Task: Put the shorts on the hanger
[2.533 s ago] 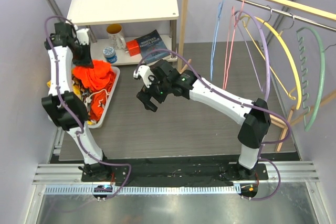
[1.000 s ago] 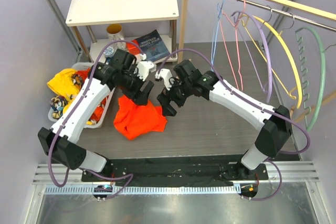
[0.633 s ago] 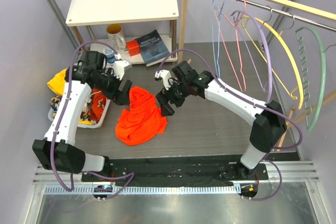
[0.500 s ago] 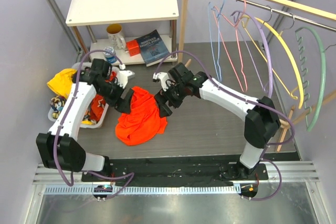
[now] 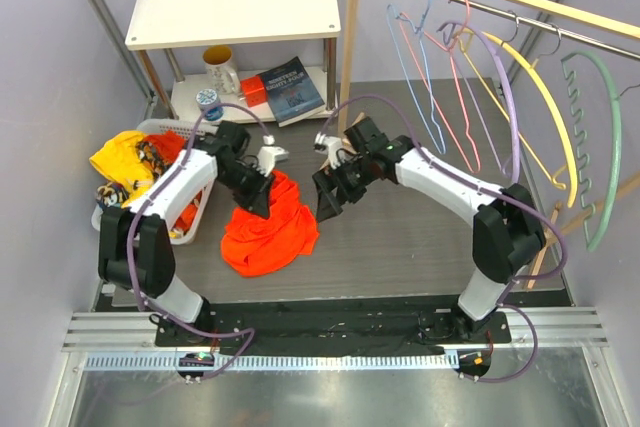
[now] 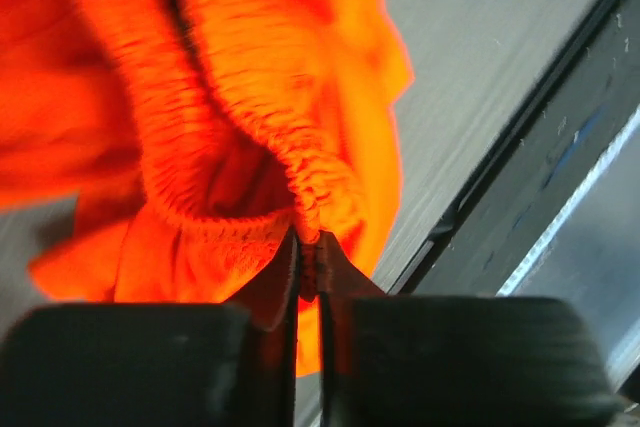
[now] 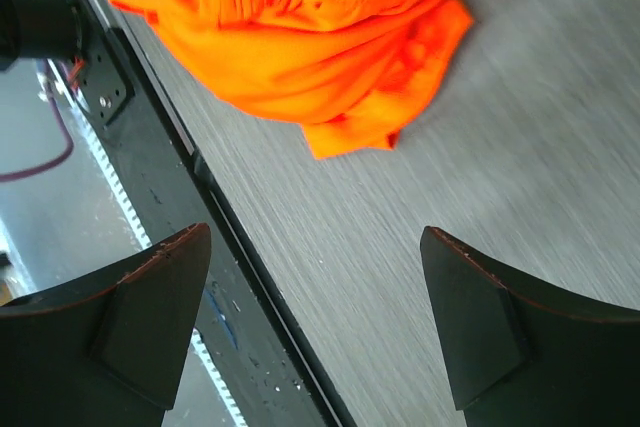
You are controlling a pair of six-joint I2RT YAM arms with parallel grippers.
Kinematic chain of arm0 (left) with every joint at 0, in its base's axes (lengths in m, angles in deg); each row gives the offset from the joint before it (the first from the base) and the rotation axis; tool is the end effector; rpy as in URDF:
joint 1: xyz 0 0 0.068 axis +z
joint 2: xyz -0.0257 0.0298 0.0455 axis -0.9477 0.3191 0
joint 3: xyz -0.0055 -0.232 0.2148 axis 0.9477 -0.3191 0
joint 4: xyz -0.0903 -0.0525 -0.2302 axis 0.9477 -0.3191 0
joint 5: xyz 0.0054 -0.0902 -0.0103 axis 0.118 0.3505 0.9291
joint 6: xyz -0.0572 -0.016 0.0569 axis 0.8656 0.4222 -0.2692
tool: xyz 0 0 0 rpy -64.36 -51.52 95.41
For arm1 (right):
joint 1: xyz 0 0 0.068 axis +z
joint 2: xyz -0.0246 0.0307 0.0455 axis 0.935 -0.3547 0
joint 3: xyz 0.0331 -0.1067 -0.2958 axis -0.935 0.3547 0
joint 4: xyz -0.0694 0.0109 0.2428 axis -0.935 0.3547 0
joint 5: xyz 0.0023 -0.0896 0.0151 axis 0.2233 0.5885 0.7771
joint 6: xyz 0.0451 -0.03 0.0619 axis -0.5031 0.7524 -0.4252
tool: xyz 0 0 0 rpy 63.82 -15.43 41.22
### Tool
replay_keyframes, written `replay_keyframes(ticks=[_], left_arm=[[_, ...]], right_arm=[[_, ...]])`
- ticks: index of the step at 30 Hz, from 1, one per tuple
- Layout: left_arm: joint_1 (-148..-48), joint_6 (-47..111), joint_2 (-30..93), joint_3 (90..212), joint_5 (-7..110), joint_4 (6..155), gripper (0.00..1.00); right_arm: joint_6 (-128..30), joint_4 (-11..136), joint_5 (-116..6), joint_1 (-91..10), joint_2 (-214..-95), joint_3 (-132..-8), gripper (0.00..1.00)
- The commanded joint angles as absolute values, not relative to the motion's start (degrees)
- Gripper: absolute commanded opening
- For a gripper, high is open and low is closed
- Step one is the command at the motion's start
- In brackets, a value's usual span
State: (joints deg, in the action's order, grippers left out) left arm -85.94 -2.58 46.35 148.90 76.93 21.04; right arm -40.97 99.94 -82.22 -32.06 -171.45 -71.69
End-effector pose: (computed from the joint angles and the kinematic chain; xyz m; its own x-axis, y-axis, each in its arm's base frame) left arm 0.2725 -0.1117 0.2647 -0.7477 0.5293 -0.4010 0.6635 0.6198 -0.4191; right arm 0.2733 0.2582 0.2786 -0.6669 -0.5252 -0.5286 -0.7451 0.4663 0.4768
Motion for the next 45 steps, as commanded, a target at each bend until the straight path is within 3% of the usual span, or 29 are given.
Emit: replay_keyframes(ticks=[1,4,6,7,8,11,13,15,16,24,31,34,35,36,37,38,39,40,42,45], left_arm=[[-96.7,-3.3,42.7,151.5,81.7,22.3,0.0],[-106.3,-4.5,39.3,150.7,79.0,23.5,0.01],[-111.9,-6.0,37.8,150.7,75.8,22.2,0.28],[-112.9,-8.4,37.6,151.4,75.7,20.8,0.53],[-112.4,-9.8,37.6,152.6,75.5,18.6,0.62],[-103.0,-12.1,38.6,156.7,79.4,13.8,0.69],[-90.6,-11.6,41.1,159.3,82.9,14.7,0.71],[-84.7,-9.1,45.1,161.7,81.7,18.1,0.74],[-81.6,-8.0,46.4,162.6,79.3,18.6,0.83],[-80.4,2.5,58.3,166.9,69.1,31.3,0.86],[-80.8,9.0,69.9,173.0,67.9,31.9,0.82],[-81.7,9.3,72.0,172.5,69.2,31.9,0.77],[-81.8,9.3,72.4,172.5,69.3,31.6,0.74],[-82.1,9.1,73.3,172.5,69.6,30.6,0.57],[-82.2,8.6,73.8,173.0,71.1,29.6,0.47],[-82.1,8.2,73.8,173.2,72.1,28.7,0.38],[-81.9,7.6,73.0,173.9,73.2,27.3,0.25],[-81.8,6.6,71.8,174.2,75.4,26.8,0.19],[-81.2,5.9,69.4,175.4,76.8,26.0,0.0],[-80.1,4.4,63.4,179.2,77.6,24.2,0.0]], right_arm=[[-43.2,98.8,-86.6,-35.2,-166.8,-69.7,0.91],[-43.8,98.5,-86.7,-35.3,-166.6,-68.7,0.9],[-44.9,97.7,-86.8,-35.2,-167.1,-68.0,0.9],[-45.7,97.6,-86.8,-35.2,-167.2,-67.8,0.9],[-46.0,97.4,-86.9,-35.3,-167.4,-67.6,0.9],[-47.5,96.5,-87.2,-35.2,-167.7,-67.0,0.9],[-50.1,94.5,-88.3,-35.2,-168.3,-66.4,0.91],[-52.3,92.2,-89.3,-34.5,-168.8,-66.1,0.93],[-53.1,91.5,-89.5,-34.1,-169.3,-66.0,0.93],[-63.1,84.7,-89.8,-27.8,-171.7,-67.2,0.99],[-61.7,87.5,-86.4,-24.8,-174.8,-66.4,0.96],[-60.1,90.7,-86.5,-25.5,-178.2,-67.2,0.74],[-60.0,90.9,-87.2,-25.8,-178.7,-67.1,0.57],[-59.9,90.9,-87.5,-26.2,-179.1,-67.0,0.49],[-59.5,90.9,-87.6,-26.9,-179.2,-67.0,0.38],[-58.9,91.4,-87.4,-27.3,-179.2,-67.3,0.2],[-58.2,92.2,-87.1,-27.9,-179.1,-68.0,0.11],[-57.3,93.2,-86.5,-28.4,-179.4,-70.1,0.01],[-54.4,96.8,-84.9,-30.9,-179.8,-73.4,0.01],[-50.2,102.1,-83.3,-34.2,-180.3,-82.7,0.01]])
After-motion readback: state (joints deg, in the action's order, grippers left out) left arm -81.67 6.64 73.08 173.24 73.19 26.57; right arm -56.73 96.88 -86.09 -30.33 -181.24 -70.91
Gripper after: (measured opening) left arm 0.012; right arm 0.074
